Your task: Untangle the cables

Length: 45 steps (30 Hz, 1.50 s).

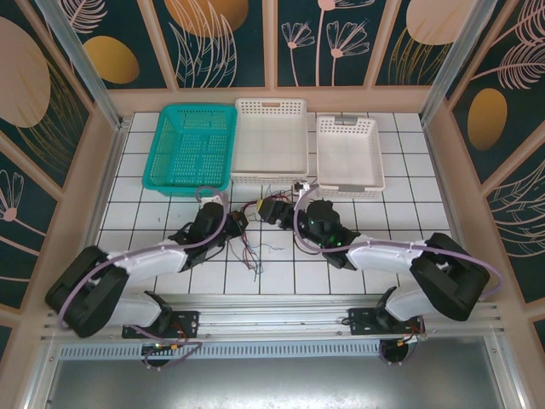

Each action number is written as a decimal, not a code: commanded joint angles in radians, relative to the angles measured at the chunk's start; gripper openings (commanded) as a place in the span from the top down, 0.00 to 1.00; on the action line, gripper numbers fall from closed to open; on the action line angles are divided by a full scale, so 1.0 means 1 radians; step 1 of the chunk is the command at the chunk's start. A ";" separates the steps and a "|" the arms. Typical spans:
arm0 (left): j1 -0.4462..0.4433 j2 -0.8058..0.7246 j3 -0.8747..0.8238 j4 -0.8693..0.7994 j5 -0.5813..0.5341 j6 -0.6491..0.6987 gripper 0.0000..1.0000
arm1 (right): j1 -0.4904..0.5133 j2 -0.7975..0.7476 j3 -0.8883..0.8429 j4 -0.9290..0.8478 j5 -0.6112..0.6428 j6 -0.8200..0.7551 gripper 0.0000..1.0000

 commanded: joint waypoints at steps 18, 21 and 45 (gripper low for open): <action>-0.181 -0.282 -0.007 0.001 -0.057 -0.062 1.00 | 0.000 0.137 -0.111 0.514 -0.172 0.106 0.27; -0.218 -0.298 0.001 0.013 -0.081 -0.051 1.00 | -0.002 0.173 -0.078 0.516 -0.158 0.130 0.27; -0.325 -0.362 -0.027 0.117 -0.031 0.096 1.00 | -0.060 0.101 -0.007 0.440 -0.132 0.111 1.00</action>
